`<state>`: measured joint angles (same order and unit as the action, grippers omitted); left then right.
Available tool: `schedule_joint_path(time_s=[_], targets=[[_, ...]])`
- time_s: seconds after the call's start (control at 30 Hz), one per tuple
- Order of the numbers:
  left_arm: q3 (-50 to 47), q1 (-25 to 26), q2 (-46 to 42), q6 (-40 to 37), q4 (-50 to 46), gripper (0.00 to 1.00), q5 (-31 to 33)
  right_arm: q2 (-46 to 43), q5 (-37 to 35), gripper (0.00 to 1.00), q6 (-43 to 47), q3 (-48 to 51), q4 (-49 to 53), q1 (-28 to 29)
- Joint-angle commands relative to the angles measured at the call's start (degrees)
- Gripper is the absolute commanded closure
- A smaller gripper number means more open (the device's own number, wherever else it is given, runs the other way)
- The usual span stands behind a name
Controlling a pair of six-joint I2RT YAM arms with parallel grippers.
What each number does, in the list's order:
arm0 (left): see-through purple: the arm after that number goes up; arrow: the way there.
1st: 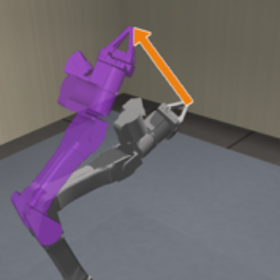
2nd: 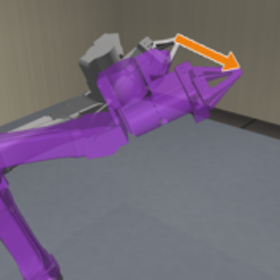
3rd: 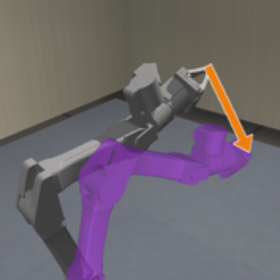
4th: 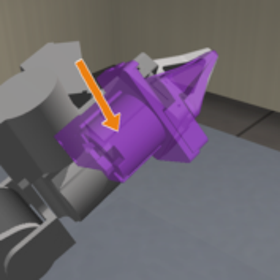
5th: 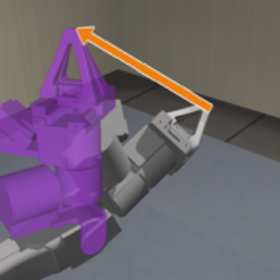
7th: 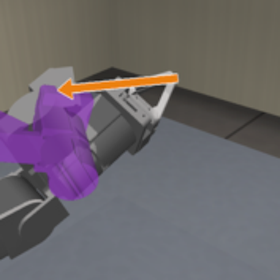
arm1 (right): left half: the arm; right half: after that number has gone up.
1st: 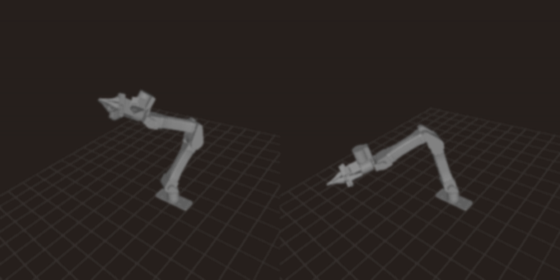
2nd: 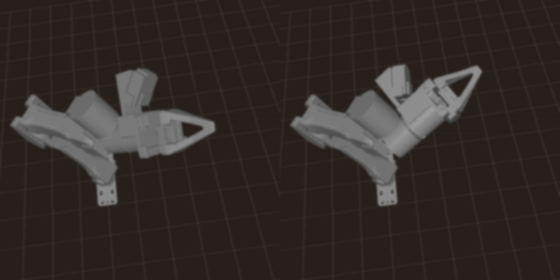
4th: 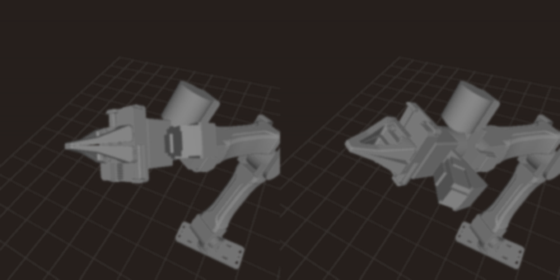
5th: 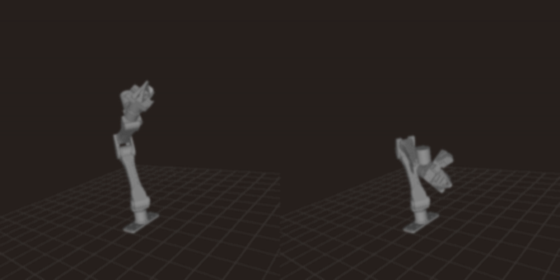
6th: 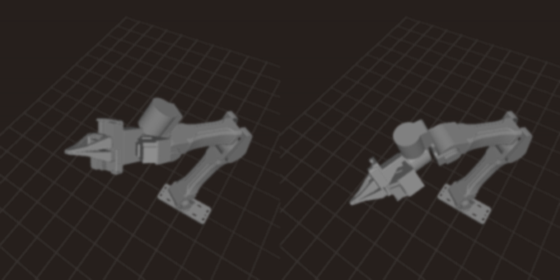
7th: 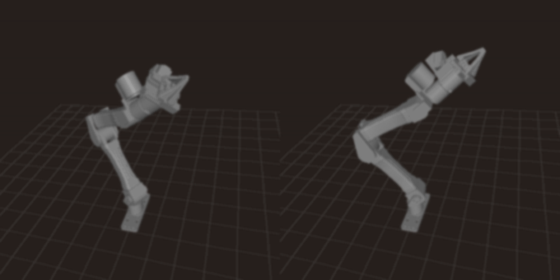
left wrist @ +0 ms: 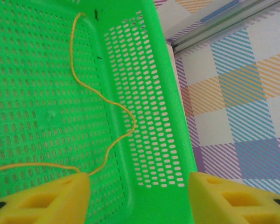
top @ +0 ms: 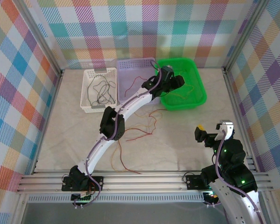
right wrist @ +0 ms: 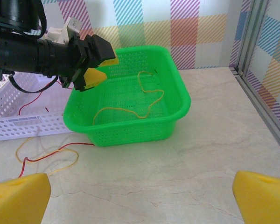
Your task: Untangle the cables
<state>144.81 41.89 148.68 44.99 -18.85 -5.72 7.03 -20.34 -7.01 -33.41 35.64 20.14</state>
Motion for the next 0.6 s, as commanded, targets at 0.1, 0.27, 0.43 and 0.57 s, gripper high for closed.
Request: schedule_joint_path(time_s=[0.1,0.27,0.43,0.57], targets=[[0.63,-0.47,-11.64,-11.51,-10.46,0.38,-3.40,2.10,0.02,0.00,-0.69,-0.84,-0.45,-0.37],[-16.32,0.96,-26.10,-19.97,-9.44,0.33,-0.46,3.80,0.21,0.00,-0.73,-1.48,-0.21,-0.37],[-34.00,1.44,-39.52,-22.05,-5.18,0.28,1.09,5.72,1.28,0.00,-0.55,-3.40,0.64,-0.37],[-43.51,2.23,-48.25,-23.17,-3.89,0.00,3.89,7.82,4.78,0.00,1.33,-6.43,2.02,-0.37]])
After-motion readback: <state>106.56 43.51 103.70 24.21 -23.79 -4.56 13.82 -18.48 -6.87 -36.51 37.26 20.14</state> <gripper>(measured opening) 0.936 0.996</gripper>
